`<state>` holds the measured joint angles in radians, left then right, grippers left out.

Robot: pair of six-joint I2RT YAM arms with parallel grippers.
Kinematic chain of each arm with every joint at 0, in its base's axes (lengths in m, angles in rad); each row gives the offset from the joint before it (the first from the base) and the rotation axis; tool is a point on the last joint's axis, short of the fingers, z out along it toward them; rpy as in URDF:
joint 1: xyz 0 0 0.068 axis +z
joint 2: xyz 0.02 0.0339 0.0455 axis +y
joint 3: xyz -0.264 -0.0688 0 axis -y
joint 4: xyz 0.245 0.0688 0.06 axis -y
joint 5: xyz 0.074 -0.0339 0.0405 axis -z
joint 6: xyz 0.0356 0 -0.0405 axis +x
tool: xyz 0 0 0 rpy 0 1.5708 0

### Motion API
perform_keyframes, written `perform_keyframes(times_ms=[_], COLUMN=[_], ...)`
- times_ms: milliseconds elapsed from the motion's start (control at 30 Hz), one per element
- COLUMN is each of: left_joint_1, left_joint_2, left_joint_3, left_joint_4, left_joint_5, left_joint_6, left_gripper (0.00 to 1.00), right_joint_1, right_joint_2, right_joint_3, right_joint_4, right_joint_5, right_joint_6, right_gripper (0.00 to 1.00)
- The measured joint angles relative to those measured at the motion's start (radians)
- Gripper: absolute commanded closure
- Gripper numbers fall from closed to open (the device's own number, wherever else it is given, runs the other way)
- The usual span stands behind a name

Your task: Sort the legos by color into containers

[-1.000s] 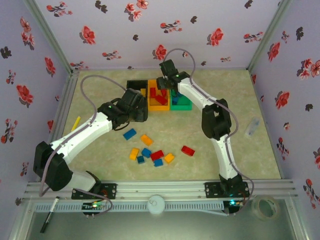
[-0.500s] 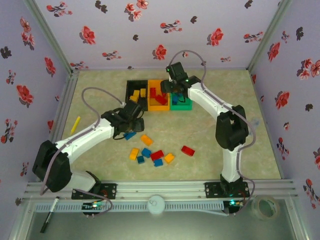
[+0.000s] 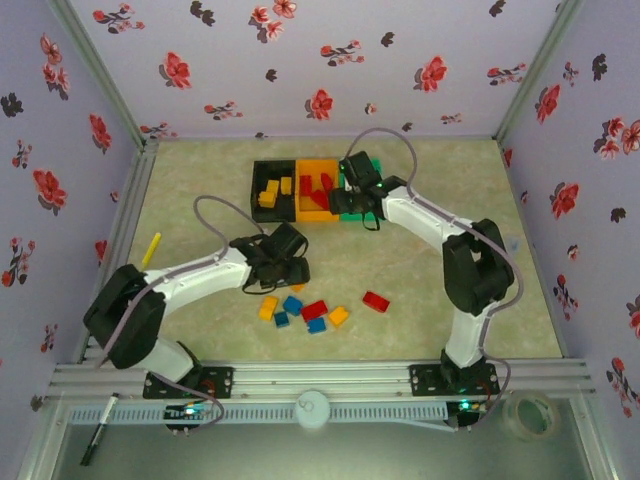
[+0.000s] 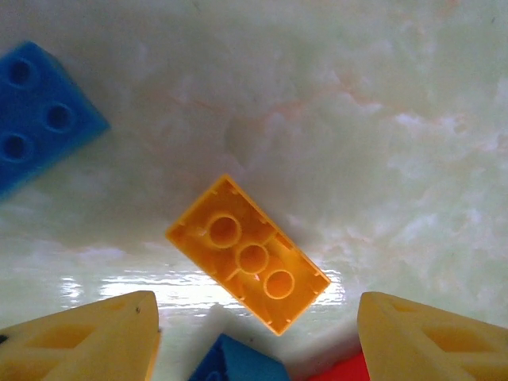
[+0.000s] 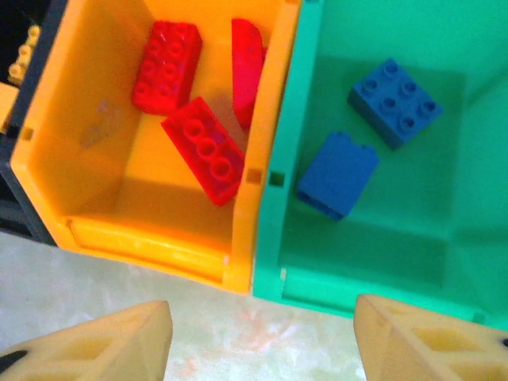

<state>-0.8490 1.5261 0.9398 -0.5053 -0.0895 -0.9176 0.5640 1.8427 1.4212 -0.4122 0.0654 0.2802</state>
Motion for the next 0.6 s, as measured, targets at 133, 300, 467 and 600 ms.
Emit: perform_keyframes(times_ms=[133, 300, 467, 600], left_joint_1=[-0.011, -0.013, -0.013, -0.013], left_joint_2=[0.047, 0.084, 0.123, 0.163], left_joint_3=[0.007, 0.018, 0.043, 0.074], left_joint_4=[0.016, 0.027, 0.035, 0.039], left_joint_5=[0.019, 0.030, 0.031, 0.032], left_joint_6=[-0.020, -0.027, -0.026, -0.018], left_gripper=[0.32, 0.33, 0.34, 0.36], right_joint_1=[0.000, 0.000, 0.000, 0.000], right_joint_2=[-0.045, -0.079, -0.101, -0.109], right_joint_3=[-0.058, -0.091, -0.122, -0.140], right_joint_4=[0.019, 0.029, 0.037, 0.040], right_joint_5=[-0.002, -0.002, -0.002, -0.001], right_joint_6=[0.019, 0.032, 0.039, 0.045], right_gripper=[0.37, 0.37, 0.37, 0.37])
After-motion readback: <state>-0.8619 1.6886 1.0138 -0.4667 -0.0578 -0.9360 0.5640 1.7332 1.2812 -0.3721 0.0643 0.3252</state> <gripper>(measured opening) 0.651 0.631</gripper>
